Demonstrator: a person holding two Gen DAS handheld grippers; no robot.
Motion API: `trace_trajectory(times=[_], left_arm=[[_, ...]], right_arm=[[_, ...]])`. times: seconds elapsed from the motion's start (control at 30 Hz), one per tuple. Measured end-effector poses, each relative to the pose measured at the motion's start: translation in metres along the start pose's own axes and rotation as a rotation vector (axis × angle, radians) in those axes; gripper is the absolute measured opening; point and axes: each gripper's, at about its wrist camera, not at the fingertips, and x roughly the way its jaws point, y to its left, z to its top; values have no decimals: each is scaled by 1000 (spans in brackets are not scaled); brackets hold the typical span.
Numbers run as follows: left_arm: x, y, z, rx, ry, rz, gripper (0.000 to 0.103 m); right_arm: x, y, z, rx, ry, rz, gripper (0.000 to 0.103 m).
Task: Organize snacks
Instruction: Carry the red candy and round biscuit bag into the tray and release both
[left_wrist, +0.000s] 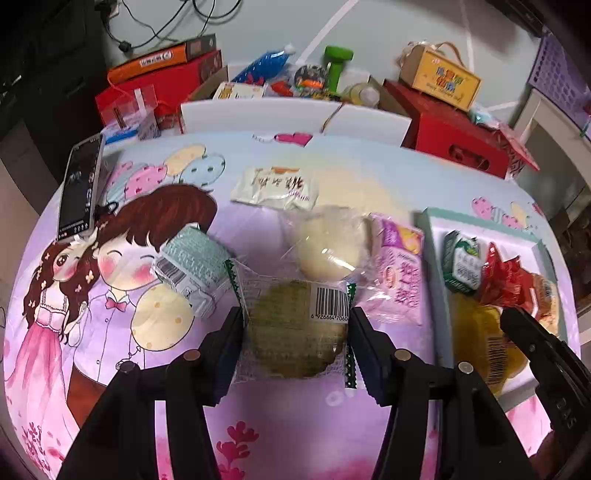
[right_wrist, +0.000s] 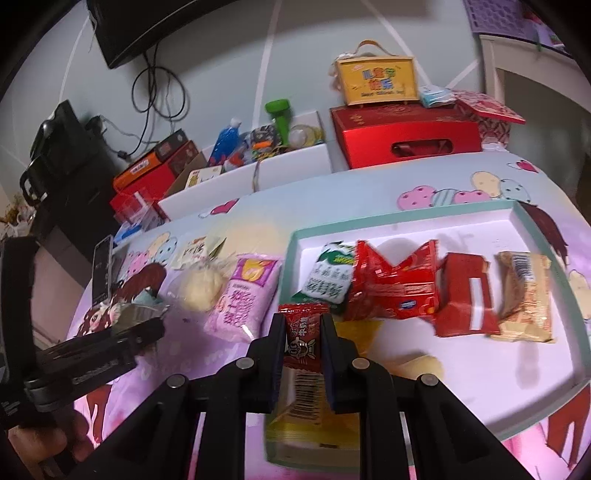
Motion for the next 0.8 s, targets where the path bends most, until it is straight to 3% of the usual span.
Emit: trace_trajectory(times=[0.33, 0.6, 0.8], left_arm=[[-29, -40, 5, 81, -84, -83, 59], [-39, -114, -5, 258, -103, -184, 59], [-35, -167, -20, 397, -95, -215, 59]], right_arm=[[-27, -54, 12, 105, -60, -125, 20], [-48, -103, 11, 199, -69, -226, 20], [-59, -127, 7, 252, -59, -254, 20]])
